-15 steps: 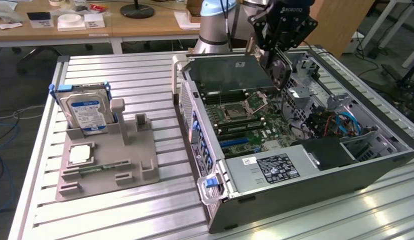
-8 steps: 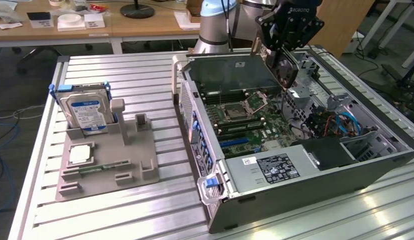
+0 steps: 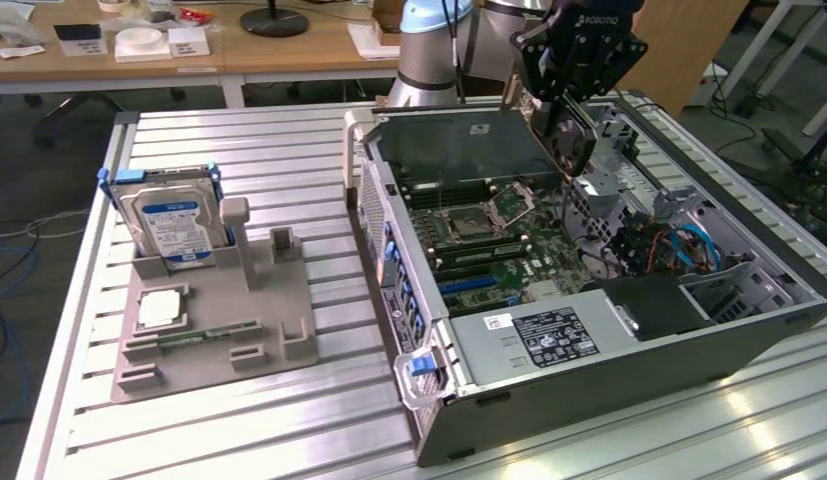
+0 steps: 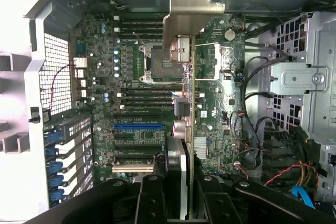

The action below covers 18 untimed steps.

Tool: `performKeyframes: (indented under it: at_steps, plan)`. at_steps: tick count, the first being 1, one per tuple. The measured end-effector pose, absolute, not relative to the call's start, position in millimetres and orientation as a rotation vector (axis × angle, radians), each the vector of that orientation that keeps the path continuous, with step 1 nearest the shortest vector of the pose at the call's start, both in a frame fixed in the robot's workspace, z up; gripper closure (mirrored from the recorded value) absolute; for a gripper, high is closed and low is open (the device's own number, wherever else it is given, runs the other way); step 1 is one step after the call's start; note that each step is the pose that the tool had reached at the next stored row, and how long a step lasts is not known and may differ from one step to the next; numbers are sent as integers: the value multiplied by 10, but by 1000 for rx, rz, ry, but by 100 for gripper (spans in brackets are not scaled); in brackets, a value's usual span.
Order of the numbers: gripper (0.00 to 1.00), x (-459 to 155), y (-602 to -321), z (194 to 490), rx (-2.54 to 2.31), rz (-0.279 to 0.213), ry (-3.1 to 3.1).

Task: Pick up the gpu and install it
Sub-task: 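Pick up the gpu and move the gpu toward the slot, then insert the gpu into the slot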

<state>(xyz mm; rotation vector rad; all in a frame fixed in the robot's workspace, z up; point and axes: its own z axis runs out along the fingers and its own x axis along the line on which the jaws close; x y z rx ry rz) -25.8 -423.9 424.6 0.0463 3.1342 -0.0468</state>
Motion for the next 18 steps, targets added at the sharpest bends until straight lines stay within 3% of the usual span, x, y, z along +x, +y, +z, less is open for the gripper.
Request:
performKeyframes:
  at_steps: [18]
  plan:
    - [72,-259,-4242,4247,-52,-47,3133]
